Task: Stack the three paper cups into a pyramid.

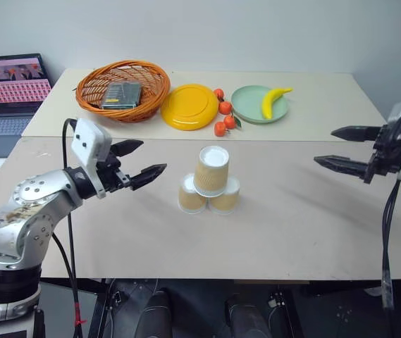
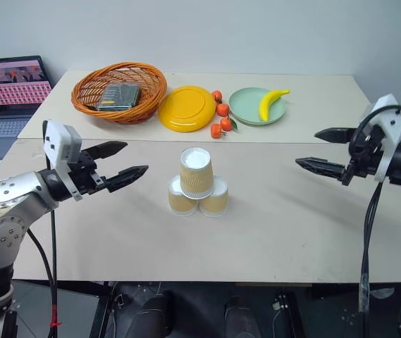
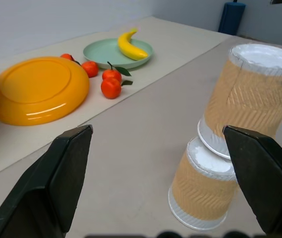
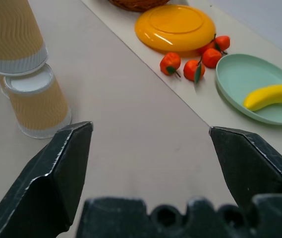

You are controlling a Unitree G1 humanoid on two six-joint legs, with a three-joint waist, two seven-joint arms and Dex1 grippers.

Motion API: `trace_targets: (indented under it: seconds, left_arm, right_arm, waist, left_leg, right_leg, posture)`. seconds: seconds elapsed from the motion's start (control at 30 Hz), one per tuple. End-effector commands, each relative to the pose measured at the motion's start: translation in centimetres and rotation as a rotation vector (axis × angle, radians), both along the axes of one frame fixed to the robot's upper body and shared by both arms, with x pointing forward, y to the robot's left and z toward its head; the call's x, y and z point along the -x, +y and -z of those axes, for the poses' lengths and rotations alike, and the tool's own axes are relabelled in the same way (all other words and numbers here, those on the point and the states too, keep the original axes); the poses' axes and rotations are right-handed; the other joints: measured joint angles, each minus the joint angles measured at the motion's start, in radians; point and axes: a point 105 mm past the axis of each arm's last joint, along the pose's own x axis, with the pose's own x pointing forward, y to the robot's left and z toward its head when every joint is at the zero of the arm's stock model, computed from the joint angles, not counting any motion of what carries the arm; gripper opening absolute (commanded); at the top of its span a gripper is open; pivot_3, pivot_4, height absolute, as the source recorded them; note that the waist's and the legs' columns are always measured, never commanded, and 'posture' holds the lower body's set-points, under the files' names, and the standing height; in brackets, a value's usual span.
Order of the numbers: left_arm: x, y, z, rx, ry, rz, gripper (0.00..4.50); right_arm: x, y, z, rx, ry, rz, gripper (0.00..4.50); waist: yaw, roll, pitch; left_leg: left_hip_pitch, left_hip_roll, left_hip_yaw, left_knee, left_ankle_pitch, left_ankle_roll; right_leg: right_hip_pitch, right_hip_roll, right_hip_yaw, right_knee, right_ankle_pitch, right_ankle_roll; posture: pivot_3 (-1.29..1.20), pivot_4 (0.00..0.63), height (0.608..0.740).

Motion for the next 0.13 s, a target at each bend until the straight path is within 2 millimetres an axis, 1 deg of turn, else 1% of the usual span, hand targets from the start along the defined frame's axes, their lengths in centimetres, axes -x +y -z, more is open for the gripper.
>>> trace_targets:
  seconds: [0.03,0.13]
  left_arm:
    - [-0.36,-0.44,-0.29,-0.033,-0.066,0.013,4.50]
    - [-0.75,-0.44,-0.32,-0.039,-0.075,0.011,4.50]
  right_arm:
    - [0.44,0.40,-0.83,-0.030,-0.082,0.036,4.41]
    - [0.42,0.56,-0.58,-0.055,-0.089,0.053,4.41]
  waist:
    - [0.001,0.000,0.000]
    - [0.002,0.000,0.000]
  left_leg:
    - [0.000,0.000,0.000,0.000,0.000,0.000]
    - [0.000,0.000,0.000,0.001,0.000,0.000]
  right_leg:
    - [0.000,0.000,0.000,0.000,0.000,0.000]
    - [0.000,0.000,0.000,0.000,0.000,0.000]
  posture:
    - [0.00,0.150,0.732]
    - [0.00,0.150,0.732]
